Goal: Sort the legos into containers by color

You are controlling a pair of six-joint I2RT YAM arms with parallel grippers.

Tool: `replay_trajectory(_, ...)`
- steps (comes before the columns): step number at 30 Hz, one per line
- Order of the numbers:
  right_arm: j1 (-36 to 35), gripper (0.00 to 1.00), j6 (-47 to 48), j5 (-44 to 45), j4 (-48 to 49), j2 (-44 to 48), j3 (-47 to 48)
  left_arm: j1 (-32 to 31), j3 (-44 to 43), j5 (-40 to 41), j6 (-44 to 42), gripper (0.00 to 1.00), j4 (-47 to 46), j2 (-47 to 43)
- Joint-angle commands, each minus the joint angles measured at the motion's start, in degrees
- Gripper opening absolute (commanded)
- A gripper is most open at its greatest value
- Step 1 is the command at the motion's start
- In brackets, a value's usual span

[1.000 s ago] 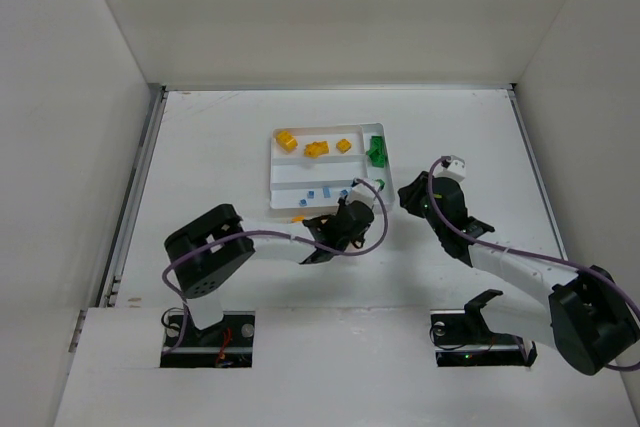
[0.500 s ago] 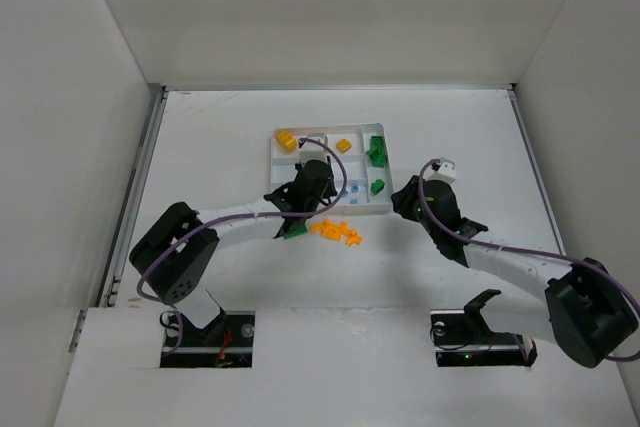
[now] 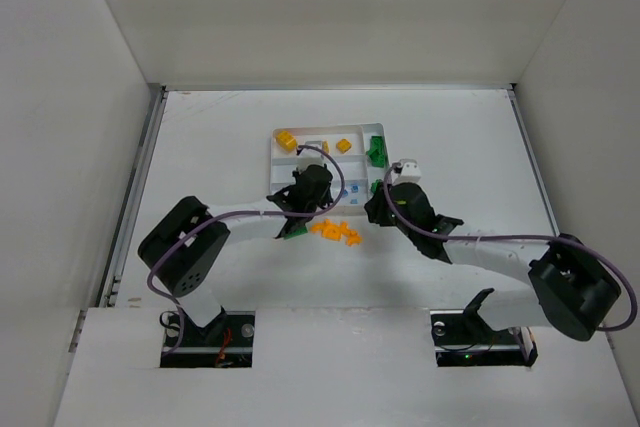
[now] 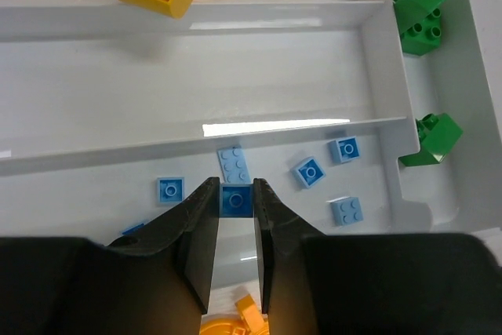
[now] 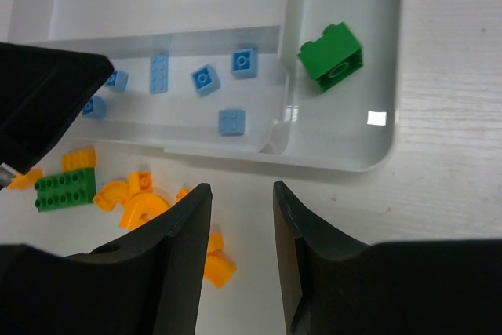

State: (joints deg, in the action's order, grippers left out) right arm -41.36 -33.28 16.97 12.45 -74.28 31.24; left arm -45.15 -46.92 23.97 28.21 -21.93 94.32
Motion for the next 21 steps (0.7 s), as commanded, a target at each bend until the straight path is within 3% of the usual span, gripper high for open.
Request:
replay_trajectory(1, -2.6, 0.44, 3.9, -0.1, 1.9, -1.6, 3.6, 0.2, 0.9, 0.2, 1.1, 0.21, -0.2, 0.2)
replay_trajectory(7, -6.0, 0.52, 6.2, -2.3, 0.5, -4.9, 5.8, 0.6, 1.2, 0.2, 1.3, 0.31, -0.2, 0.3)
replay_trajectory(12, -6.8, 0.53, 6.6, -5.5, -3.4, -8.2, 8.2, 1.0, 3.3, 0.5, 1.5, 0.35, 0.1, -3.1)
replay_trajectory(21, -8.7, 0.49, 7.6, -5.4, -12.4, -11.6, 12.0, 3.0, 14.6, 2.0, 5.9, 0.35, 8.9, -20.0)
